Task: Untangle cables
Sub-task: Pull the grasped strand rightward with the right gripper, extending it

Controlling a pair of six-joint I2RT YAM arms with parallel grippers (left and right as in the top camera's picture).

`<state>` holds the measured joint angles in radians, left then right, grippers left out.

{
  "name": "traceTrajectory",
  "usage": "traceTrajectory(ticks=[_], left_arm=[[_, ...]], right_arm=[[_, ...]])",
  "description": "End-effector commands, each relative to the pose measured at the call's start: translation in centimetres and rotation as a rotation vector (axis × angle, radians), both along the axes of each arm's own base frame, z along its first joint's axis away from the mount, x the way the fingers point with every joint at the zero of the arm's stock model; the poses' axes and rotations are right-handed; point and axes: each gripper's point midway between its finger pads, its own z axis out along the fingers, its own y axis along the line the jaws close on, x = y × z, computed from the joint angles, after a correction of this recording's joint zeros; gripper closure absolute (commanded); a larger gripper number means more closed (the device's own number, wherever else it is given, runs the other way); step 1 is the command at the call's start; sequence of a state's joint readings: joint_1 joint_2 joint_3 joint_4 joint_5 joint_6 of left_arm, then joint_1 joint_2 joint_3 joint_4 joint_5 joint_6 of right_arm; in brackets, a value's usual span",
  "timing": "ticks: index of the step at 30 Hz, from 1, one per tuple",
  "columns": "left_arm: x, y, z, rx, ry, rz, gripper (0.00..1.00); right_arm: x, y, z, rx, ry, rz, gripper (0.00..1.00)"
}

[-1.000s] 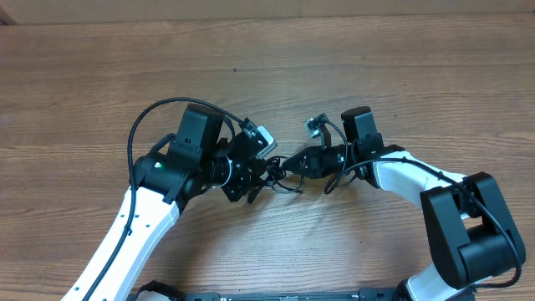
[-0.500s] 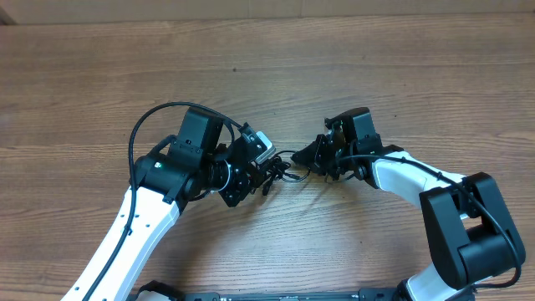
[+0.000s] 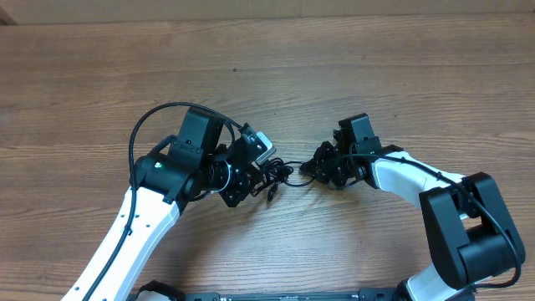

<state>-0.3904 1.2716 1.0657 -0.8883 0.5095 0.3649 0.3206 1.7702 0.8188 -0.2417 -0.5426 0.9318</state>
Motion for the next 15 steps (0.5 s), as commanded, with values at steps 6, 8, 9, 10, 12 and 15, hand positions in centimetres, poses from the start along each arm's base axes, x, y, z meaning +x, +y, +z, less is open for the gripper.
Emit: traceTrajectory(ticks=[6,8,9,10,12,15], left_arm=[[-0.6,-0.2,0.4,-0.034,0.030,0.012,0.96],[-0.6,-0.2,0.5,-0.041,0.050,0.038,0.96],[-0.6,-0.2,0.5,-0.044,0.061,0.051,0.95],[-0.6,-0.2,0.5,-0.047,0.071,0.064,0.96],[-0.6,-0.2,0.5,-0.052,0.088,0.087,0.96],[-0.6,-0.2,0.5,-0.055,0.100,0.099,0.96]], right_arm=[[0.9,-3.3,-1.6,-0.134,0.040,-0.146,0.96],[1.4,-4.3,-1.6,-0.133,0.047,-0.184,0.96],[1.7,-4.8,-1.6,-0.130,0.057,-0.213,0.96],[1.9,-5.4,-1.6,-0.125,0.066,-0.244,0.96],[2.5,-6.6,-1.5,-0.110,0.093,-0.319,0.96],[3.5,-7.8,-1.1,-0.068,0.096,-0.380,0.96]])
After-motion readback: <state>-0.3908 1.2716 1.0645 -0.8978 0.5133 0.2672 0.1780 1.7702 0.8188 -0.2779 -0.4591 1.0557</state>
